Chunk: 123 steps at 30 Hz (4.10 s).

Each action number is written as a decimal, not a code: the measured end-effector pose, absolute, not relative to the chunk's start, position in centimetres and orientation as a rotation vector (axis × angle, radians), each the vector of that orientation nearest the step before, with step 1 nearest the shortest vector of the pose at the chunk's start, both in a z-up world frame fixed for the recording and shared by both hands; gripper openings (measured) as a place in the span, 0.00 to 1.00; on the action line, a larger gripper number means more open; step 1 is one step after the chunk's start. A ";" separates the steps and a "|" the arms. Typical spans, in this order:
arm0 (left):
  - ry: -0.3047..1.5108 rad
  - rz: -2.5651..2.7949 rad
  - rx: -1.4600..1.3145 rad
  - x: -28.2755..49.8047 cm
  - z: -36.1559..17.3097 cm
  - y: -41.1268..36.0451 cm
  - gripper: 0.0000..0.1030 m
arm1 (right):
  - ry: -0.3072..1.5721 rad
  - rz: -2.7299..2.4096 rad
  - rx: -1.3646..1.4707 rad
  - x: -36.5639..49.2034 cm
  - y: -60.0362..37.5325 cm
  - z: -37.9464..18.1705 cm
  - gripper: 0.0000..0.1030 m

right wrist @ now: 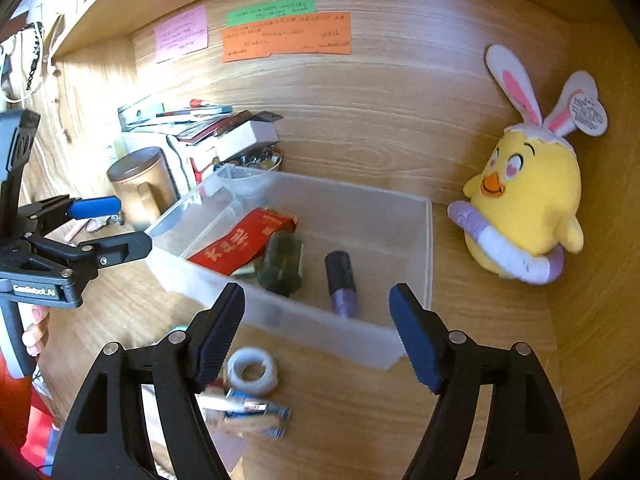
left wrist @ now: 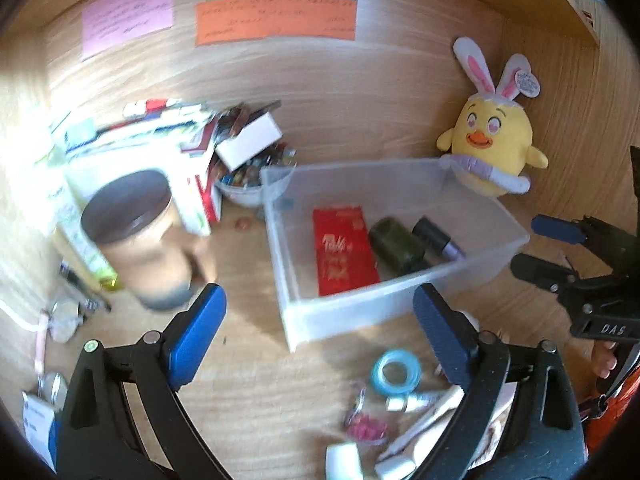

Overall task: Organize objects
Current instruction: 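Grasp the light blue tube with the left tool, then carry the light blue tube toward the box while the right tool grasps the wooden stamp, then drop the light blue tube and wooden stamp into the clear box, opening both tools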

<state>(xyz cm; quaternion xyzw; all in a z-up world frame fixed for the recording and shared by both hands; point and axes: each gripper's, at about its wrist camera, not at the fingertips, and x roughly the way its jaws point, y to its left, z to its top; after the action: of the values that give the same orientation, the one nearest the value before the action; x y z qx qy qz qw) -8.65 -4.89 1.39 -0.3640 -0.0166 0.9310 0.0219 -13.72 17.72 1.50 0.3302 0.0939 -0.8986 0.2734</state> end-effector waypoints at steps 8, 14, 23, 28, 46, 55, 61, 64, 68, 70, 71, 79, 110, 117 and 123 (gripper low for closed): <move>-0.064 2.876 -1.218 -5.4 -1.3 -5.4 0.93 | 0.267 -2.400 0.949 -11.7 18.7 -1.0 0.70; -0.080 2.857 -1.302 -3.1 -3.4 -5.8 0.93 | 0.269 -2.399 1.029 -11.4 20.5 -3.2 0.70; -0.114 2.819 -1.422 -0.1 -5.5 -6.3 0.93 | 0.239 -2.364 1.106 -10.8 22.3 -5.0 0.70; -0.126 2.784 -1.450 1.0 -6.2 -6.0 0.93 | 0.251 -2.335 1.105 -9.6 22.2 -5.3 0.70; -0.011 2.813 -1.384 1.4 -6.7 -4.9 0.62 | 0.325 -2.283 1.090 -9.4 17.7 -5.9 0.70; -0.005 2.827 -1.322 0.5 -6.7 -5.4 0.42 | 0.423 -2.284 1.035 -8.8 16.2 -5.9 0.47; -0.001 2.827 -1.310 0.0 -6.6 -5.6 0.23 | 0.399 -2.287 1.045 -9.2 16.4 -6.0 0.37; -0.025 2.839 -1.312 -0.2 -6.5 -6.3 0.23 | 0.385 -2.310 1.039 -9.2 17.0 -5.9 0.37; -0.081 2.856 -1.288 -0.3 -5.8 -7.2 0.23 | 0.372 -2.339 1.034 -9.4 17.8 -5.7 0.37; -0.082 2.875 -1.262 -0.3 -5.2 -7.3 0.23 | 0.364 -2.353 1.036 -9.5 18.3 -5.6 0.37; -0.081 2.882 -1.249 -0.3 -4.9 -7.2 0.23 | 0.353 -2.363 1.037 -9.7 18.7 -5.5 0.37; -0.032 2.926 -1.098 -1.3 -1.6 -6.3 0.23 | 0.285 -2.419 1.004 -10.4 20.1 -3.9 0.37; 0.038 2.930 -0.949 -11.7 3.1 -3.3 0.23 | 0.225 -2.475 0.796 -16.6 16.7 4.0 0.37; 0.029 2.894 -1.005 -14.1 2.0 -2.7 0.23 | 0.233 -2.445 0.876 -18.6 15.1 2.0 0.37; 0.028 2.866 -1.069 -15.5 0.6 -2.6 0.23 | 0.247 -2.409 0.972 -20.3 14.4 -0.5 0.37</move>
<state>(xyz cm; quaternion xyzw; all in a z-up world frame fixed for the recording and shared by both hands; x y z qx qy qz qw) -15.50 -2.57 0.60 -0.3490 0.0090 0.9362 0.0411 -20.33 14.36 -0.55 0.3595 0.0915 -0.8907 0.2629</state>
